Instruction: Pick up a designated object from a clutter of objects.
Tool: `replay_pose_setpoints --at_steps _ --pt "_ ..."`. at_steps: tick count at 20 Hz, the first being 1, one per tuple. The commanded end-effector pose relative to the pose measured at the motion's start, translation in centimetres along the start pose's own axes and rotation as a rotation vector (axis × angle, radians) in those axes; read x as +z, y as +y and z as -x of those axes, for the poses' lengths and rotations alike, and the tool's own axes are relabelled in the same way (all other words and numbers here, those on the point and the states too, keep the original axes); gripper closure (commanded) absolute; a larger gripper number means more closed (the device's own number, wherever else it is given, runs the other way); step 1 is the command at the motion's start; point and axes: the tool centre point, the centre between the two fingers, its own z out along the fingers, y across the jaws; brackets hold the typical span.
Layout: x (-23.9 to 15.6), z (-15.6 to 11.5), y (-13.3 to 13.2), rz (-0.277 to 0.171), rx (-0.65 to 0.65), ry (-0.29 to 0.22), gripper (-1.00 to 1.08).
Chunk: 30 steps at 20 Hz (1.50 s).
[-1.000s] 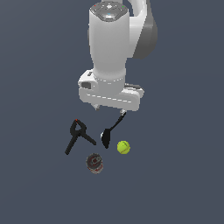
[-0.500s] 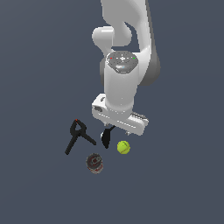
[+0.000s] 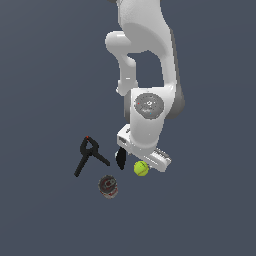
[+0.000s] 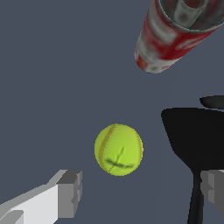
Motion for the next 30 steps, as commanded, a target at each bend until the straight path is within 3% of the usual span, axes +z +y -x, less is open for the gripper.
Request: replay_pose_setpoints --at_steps 1,28,29,30 --pt "1.2 0.1 -0.5 0.000 0.033 -0.001 -0.92" --pt "8.2 0.4 -1.1 0.001 0.079 -0.003 -0.92" --pt "8.2 0.4 -1.1 0.001 0.079 -0.003 1.08" --pt "8.2 0.4 -1.1 0.001 0.079 -0.003 1.08"
